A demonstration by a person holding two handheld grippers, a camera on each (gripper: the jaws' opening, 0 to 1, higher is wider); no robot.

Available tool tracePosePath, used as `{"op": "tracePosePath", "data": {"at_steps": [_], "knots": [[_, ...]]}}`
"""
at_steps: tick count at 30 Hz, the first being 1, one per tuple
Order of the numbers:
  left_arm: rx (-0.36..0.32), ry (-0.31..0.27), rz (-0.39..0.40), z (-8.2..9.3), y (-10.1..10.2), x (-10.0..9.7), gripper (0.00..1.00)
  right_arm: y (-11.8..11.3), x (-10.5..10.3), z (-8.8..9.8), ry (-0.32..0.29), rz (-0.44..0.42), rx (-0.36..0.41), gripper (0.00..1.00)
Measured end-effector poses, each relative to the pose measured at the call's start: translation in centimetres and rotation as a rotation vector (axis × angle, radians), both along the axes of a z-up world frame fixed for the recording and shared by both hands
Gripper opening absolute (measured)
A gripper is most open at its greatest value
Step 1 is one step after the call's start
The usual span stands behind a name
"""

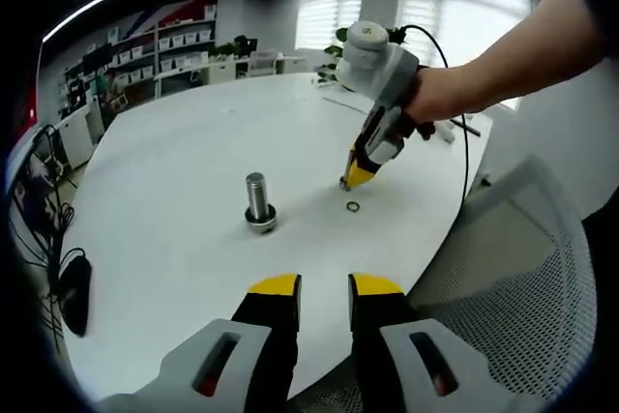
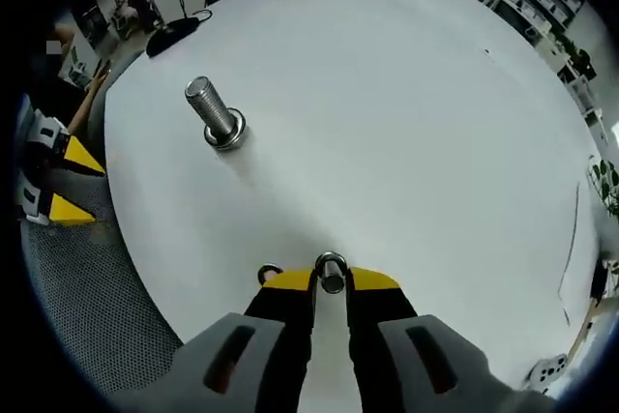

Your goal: Place the washer onto the threaded stud by aligning its center hole with the stud, sliding it down to the base, and recovering from edge contact or off-axis alignment until the washer reaches the visible bottom stop.

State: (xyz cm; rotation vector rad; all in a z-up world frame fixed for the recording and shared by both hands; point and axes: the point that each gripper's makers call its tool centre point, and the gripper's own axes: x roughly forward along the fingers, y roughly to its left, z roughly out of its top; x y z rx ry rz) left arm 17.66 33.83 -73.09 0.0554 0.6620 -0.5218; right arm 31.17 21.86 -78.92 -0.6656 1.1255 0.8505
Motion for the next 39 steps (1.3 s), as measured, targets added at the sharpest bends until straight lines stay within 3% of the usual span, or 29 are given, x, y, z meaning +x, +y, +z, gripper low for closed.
{"op": "tracePosePath", "data": {"at_steps": [15,39], "knots": [[0.002,-0.005,-0.002,0.0,0.0,0.1,0.17,-0.5,-0.2,0.1,-0.023,0.000,0.001,0.24],[0.000,0.005,-0.008,-0.2,-0.2,0.0,0.17,-0.9,-1.2,0.9,-0.038,-0.014,0.046,0.25]]}}
